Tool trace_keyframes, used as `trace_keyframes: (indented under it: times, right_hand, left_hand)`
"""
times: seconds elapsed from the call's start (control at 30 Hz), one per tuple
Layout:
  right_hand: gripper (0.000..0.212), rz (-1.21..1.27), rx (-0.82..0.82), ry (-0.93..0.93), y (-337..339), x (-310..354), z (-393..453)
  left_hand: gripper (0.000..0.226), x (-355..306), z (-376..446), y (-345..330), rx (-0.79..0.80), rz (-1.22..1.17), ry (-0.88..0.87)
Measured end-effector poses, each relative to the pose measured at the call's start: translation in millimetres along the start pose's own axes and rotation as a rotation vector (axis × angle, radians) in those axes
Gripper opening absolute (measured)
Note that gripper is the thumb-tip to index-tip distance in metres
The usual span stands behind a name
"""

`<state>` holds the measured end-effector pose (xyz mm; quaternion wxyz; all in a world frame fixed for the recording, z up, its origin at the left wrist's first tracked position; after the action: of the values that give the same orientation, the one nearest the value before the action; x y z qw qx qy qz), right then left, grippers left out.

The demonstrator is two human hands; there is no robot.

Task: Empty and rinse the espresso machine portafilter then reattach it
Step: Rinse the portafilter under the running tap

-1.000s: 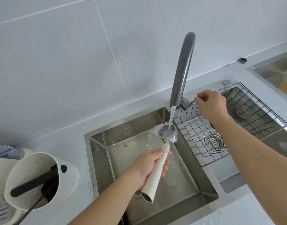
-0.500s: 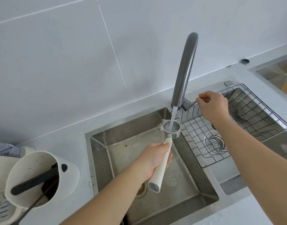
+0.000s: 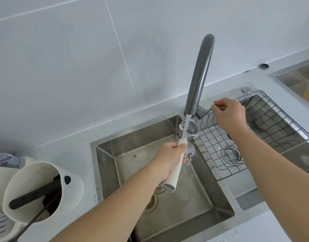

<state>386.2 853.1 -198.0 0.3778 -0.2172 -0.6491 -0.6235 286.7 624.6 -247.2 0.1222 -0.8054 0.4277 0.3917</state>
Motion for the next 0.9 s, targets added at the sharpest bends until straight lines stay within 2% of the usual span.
trace_keyframes:
  times: [0.17, 0.4, 0.63, 0.9]
  right_hand:
    - [0.022, 0.002, -0.001, -0.002, 0, 0, 0]
    - [0.023, 0.008, -0.012, 0.007, 1, 0, 0]
    - [0.023, 0.007, -0.002, -0.009, 0, -1, 0]
    - [0.023, 0.011, 0.0, -0.008, 1, 0, -1]
  left_hand:
    - [0.015, -7, 6, 2, -0.015, 0.012, -0.024]
    - [0.011, -3, 3, 7, -0.046, 0.224, -0.141]
    - [0.021, 19, -8, 16, -0.052, 0.217, -0.158]
    - [0.019, 36, -23, 37, -0.063, 0.267, -0.203]
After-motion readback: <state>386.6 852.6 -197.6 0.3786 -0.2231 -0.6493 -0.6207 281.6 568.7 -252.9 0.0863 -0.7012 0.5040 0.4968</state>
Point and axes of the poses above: each hand's wrist, its own z-axis towards the middle knuckle, its own y-axis out of the back of the hand, x = y × z, the point moved 8 cm from there along z, towards the middle knuckle, and after that the axes turned 8 degrees about -x, right-handed, at the moved point
